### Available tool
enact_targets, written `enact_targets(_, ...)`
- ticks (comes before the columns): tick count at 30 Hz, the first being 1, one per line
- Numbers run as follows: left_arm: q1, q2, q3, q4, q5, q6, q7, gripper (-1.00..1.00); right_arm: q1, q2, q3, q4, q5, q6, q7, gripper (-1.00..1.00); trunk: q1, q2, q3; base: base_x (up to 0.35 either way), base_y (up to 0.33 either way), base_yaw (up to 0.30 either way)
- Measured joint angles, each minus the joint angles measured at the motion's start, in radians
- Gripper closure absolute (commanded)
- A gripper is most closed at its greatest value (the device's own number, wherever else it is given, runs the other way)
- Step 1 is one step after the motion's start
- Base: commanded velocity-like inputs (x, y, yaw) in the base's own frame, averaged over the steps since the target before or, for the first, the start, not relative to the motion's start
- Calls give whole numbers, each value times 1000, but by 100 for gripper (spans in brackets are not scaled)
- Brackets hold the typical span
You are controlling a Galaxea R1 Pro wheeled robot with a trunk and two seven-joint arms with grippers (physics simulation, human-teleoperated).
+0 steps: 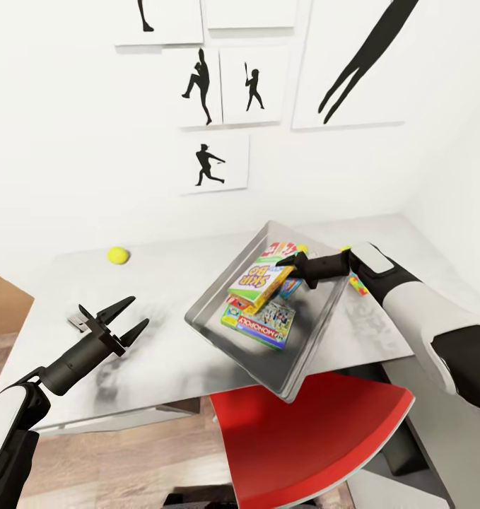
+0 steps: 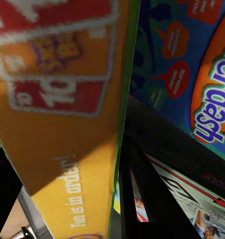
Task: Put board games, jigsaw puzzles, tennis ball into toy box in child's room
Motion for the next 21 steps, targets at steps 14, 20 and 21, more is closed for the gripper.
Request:
enact_targets(14, -1, 0, 0, 0, 0, 1, 2, -100, 0, -9, 1, 1, 17, 1, -2, -100, 0, 0, -21, 0, 0, 0)
enact_targets(20, -2, 0, 0, 0, 0, 1, 2, -100, -2, -13, -1, 1, 14, 0, -2, -100, 0, 0, -23, 0, 0, 0)
enact_targets(21, -2, 0, 0, 0, 0, 1, 2, -100, -2, -14, -1, 1, 14, 0, -2, -100, 0, 0, -23, 0, 0, 0)
